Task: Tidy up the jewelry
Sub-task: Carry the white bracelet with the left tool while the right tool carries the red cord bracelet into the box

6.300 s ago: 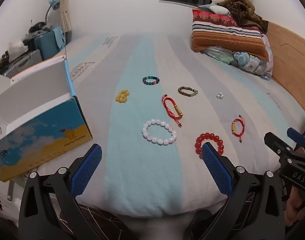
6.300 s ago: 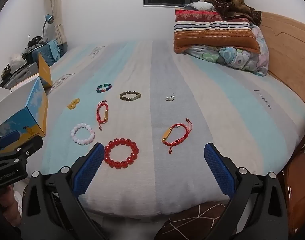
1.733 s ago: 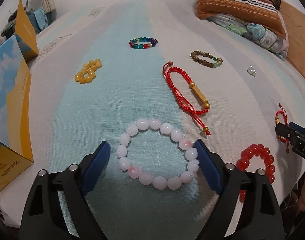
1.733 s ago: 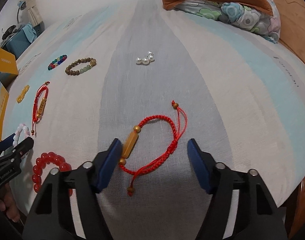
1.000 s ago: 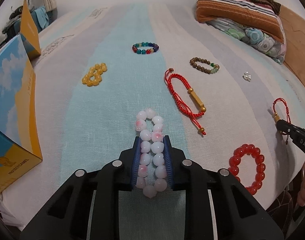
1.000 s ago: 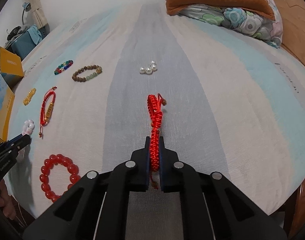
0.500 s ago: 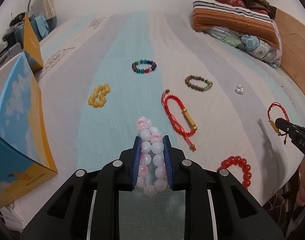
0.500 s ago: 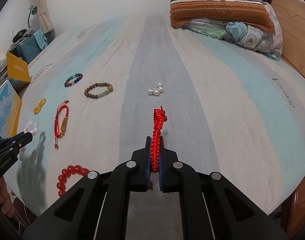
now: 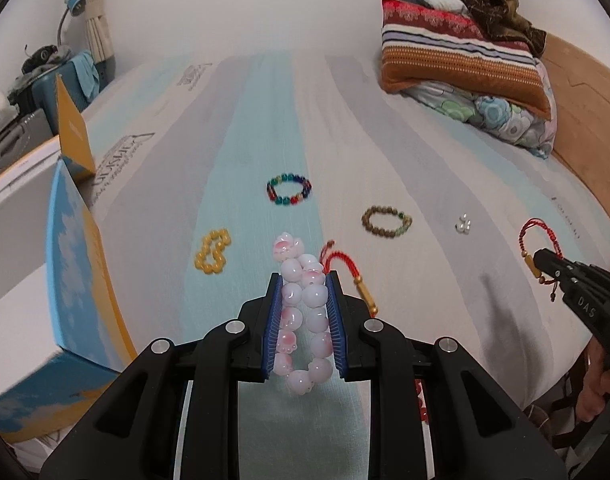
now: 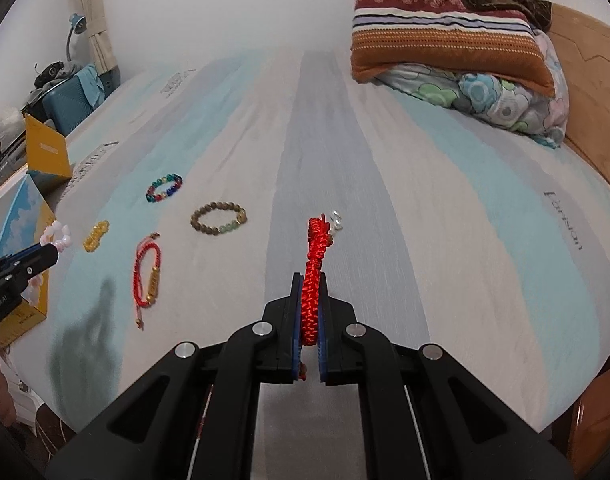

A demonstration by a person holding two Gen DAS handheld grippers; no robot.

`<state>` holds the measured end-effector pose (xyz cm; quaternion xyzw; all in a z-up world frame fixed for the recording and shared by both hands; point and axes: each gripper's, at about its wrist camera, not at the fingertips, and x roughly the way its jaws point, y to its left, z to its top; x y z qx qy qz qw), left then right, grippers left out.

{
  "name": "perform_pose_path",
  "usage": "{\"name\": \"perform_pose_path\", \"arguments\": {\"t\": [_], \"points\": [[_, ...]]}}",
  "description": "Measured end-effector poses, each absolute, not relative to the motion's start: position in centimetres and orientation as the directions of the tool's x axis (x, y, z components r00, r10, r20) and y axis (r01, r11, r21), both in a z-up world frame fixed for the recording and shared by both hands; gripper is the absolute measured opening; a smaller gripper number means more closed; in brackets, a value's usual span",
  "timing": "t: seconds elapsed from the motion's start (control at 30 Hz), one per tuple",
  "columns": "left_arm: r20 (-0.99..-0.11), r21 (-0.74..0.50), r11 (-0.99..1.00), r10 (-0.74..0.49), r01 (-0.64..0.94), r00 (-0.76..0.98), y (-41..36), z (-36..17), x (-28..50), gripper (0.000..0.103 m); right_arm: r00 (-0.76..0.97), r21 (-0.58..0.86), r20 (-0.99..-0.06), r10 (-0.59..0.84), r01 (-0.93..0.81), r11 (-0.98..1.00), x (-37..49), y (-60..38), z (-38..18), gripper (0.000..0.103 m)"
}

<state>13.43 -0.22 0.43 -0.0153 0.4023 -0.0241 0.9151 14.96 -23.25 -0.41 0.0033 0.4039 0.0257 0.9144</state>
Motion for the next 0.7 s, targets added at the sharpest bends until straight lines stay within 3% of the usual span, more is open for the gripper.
{"name": "perform_pose_path", "arguments": {"t": [0.7], "points": [[-0.684, -0.051, 0.995, 0.027, -0.085, 0.729, 8.7, 7.1, 11.4, 0.022, 0.732, -0.017, -0.665, 0.146, -0.21, 0.978, 16.3, -11.8, 7.1, 0.005]]}}
